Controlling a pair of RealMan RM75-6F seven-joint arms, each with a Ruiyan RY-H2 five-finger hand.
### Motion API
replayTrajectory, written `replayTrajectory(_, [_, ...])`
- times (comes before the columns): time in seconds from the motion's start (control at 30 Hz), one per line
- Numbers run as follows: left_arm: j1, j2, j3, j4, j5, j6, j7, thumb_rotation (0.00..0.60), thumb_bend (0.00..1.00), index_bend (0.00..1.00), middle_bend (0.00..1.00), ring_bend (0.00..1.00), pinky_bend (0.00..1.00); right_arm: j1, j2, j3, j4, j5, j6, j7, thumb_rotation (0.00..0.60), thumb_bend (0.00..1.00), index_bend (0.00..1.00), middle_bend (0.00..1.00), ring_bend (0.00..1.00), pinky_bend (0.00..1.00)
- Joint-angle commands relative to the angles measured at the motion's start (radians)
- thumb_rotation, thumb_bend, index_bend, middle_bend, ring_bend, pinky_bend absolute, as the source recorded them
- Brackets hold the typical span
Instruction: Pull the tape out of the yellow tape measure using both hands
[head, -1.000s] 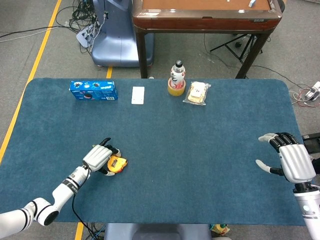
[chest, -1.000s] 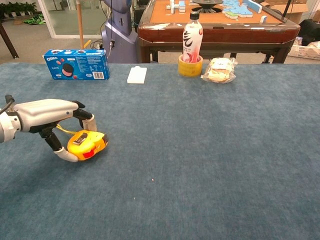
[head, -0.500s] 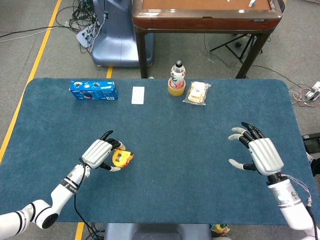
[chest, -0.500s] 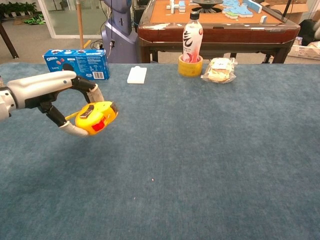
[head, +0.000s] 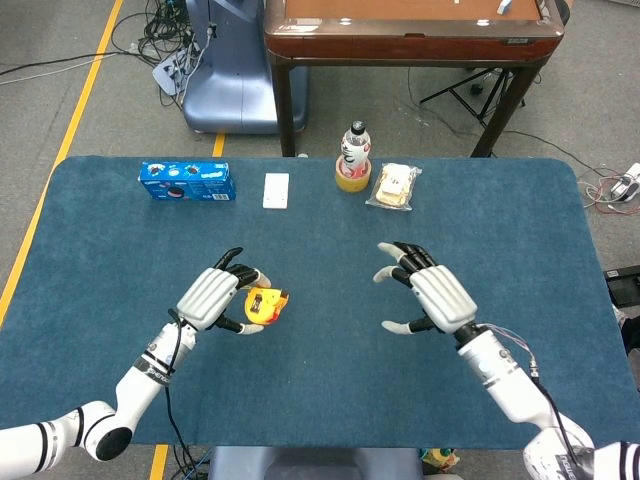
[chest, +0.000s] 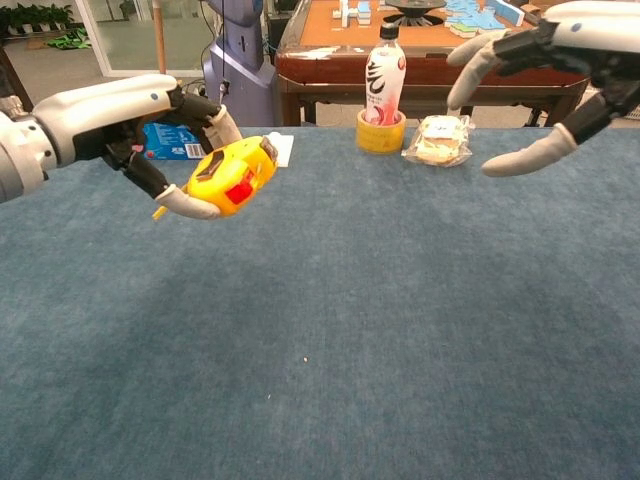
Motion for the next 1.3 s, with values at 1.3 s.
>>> replayTrajectory(1.3, [-0.035,-0.041,-0.056,-0.085,-0.142,0.011,0.073,0.6,0.11,0.49,0.51,0.3,0.0,0.266,-0.262,0.083,0.067,0.322,-0.068,-0.12,0.6,0.2,0.35,0.08,0.0,0.0])
